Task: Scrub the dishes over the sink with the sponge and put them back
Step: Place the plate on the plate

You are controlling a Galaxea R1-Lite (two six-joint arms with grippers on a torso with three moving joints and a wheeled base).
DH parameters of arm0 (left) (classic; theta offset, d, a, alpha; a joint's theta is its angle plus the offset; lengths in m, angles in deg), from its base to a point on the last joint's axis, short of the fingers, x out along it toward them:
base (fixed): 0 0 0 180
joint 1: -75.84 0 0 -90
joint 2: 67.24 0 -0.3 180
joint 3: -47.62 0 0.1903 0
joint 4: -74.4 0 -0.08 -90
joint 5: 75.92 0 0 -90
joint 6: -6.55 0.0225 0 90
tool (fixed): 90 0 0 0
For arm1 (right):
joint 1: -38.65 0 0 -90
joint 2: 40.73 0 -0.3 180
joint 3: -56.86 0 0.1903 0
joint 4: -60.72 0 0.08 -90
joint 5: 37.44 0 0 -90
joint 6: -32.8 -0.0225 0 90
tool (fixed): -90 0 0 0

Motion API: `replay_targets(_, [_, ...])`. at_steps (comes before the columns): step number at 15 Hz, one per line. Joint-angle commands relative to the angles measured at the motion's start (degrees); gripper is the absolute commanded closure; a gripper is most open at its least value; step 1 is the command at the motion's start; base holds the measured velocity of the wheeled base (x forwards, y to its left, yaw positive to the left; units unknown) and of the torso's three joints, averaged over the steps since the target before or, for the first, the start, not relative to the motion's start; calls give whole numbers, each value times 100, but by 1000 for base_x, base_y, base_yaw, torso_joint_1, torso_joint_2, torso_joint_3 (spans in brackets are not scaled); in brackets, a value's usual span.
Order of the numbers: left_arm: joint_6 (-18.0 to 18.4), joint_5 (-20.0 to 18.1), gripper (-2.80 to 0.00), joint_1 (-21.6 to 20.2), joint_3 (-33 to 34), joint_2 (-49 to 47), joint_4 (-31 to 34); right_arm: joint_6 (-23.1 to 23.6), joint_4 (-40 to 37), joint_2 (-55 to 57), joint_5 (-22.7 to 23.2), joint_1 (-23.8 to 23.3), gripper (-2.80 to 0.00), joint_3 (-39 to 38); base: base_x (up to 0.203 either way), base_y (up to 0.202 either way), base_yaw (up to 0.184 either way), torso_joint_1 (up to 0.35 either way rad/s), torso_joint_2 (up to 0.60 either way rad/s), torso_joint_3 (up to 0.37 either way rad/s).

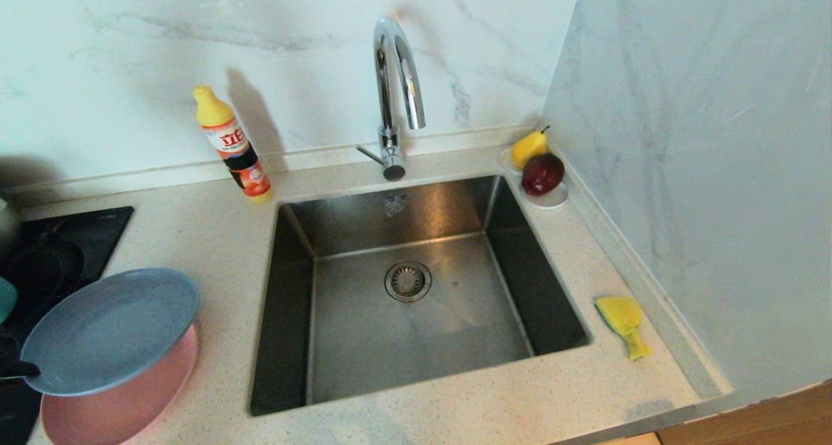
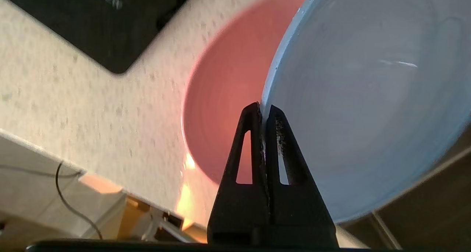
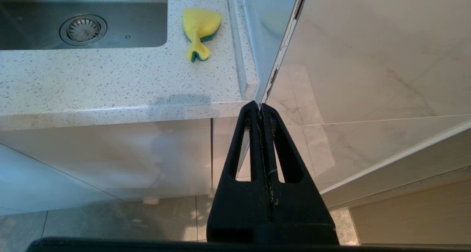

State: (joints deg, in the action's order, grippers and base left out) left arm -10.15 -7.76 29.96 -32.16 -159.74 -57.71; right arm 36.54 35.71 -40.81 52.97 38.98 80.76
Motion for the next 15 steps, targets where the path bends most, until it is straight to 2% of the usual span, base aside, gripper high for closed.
replay_targets(1, [-2,-13,0,-8,162,-276,-192,4,-2,-1,2,2,0,0,0,0,0,0,0,0])
replay_targets(12, [211,5,0,-17,632,-145,-256,4,-2,-1,2,2,0,0,0,0,0,0,0,0])
replay_targets(15, [210,162,0,-144,632,-185,-264,4,-2,-1,2,2,0,0,0,0,0,0,0,0])
